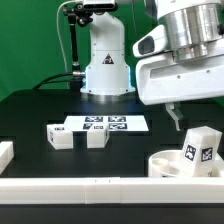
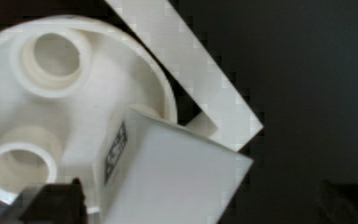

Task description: Assemble stool

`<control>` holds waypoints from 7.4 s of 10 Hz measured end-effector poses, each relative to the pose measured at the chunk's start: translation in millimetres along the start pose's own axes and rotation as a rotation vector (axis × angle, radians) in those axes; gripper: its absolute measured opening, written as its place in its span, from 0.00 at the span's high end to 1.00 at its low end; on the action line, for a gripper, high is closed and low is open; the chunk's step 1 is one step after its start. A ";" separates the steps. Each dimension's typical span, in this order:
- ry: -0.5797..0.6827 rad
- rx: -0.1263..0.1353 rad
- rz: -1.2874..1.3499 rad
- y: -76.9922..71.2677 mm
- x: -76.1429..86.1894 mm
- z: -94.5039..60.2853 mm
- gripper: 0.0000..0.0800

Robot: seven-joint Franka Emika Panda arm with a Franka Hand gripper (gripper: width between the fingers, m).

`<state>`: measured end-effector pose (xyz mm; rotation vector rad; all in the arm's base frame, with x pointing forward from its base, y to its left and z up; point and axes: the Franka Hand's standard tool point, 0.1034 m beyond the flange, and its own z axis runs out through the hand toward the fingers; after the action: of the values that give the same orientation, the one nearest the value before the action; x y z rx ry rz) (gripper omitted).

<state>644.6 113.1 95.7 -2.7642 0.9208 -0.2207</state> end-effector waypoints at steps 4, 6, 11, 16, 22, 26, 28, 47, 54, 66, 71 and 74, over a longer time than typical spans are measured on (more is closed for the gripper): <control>0.015 -0.027 -0.480 -1.5 -1.8 -0.4 0.19; 0.022 -0.030 -0.604 10.1 5.6 1.7 0.19; 0.017 -0.055 -0.950 10.2 4.6 2.4 0.19; 0.003 -0.092 -1.398 3.7 -0.4 3.5 0.19; -0.045 -0.135 -1.896 10.1 2.8 8.4 0.19; -0.094 -0.155 -2.093 12.7 2.3 13.9 0.19; -0.112 -0.169 -2.202 14.5 1.8 15.9 0.19; -0.099 -0.209 -2.049 19.5 7.7 15.0 0.57; -0.071 -0.182 -1.375 27.9 9.5 15.0 0.57; 0.025 -0.117 -0.495 34.8 12.0 18.4 0.57; 0.060 -0.121 -0.263 41.6 18.6 17.6 0.56; 0.052 -0.117 -0.326 51.8 19.0 0.4 0.21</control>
Offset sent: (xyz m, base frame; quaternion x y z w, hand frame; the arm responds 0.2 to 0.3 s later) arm -0.0046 -0.0008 0.0076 -0.0141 -0.0067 -0.2436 0.9697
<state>630.0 61.2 83.6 -3.0191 0.5026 -0.3018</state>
